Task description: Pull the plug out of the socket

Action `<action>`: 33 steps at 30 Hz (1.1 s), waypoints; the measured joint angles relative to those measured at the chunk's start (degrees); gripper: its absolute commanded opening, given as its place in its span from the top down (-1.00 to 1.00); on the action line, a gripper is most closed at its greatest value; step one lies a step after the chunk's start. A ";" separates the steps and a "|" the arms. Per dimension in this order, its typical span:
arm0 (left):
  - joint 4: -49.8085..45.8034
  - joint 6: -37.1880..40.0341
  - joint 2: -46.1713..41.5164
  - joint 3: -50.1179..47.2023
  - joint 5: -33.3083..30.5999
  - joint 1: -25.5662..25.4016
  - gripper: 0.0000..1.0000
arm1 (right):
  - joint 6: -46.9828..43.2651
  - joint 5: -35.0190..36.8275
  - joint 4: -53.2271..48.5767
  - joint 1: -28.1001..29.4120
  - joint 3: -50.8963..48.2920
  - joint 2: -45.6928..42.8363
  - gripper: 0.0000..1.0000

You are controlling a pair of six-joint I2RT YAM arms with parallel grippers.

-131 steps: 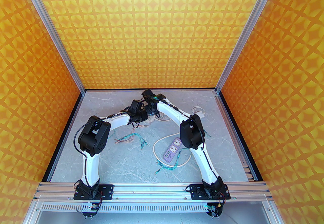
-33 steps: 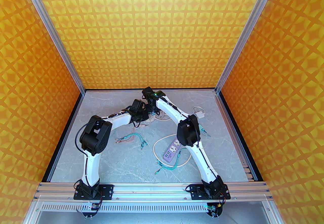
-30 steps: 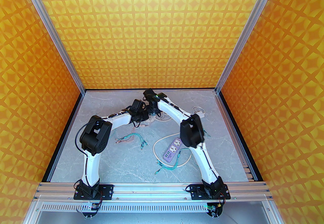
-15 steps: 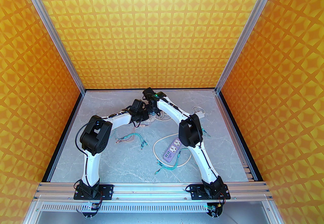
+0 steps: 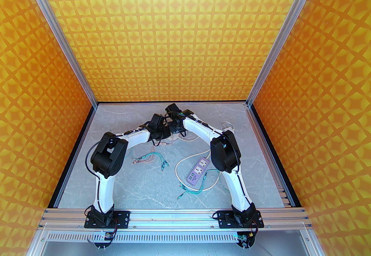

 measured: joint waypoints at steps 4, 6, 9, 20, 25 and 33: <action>2.01 -0.79 -1.73 -2.91 0.22 0.02 0.98 | 0.04 -1.31 -0.48 0.28 0.07 0.04 0.45; 3.65 -1.20 -1.99 -3.93 0.42 0.02 0.96 | 0.17 -1.44 -0.48 0.28 0.07 0.07 0.45; 5.01 -1.77 -2.14 -4.55 0.66 0.04 0.97 | 0.22 -1.68 -0.48 0.24 0.07 0.09 0.45; 7.93 -4.17 -0.02 -3.63 5.57 0.72 1.00 | 0.68 -2.80 -0.46 -0.15 0.20 0.48 0.45; 3.54 -4.76 1.18 -0.68 5.40 0.72 1.00 | 0.68 -2.80 -0.50 -0.20 0.35 0.52 0.45; -3.26 -4.85 2.82 3.87 4.70 0.66 1.00 | 0.09 -3.34 -7.23 -0.55 8.26 4.37 0.45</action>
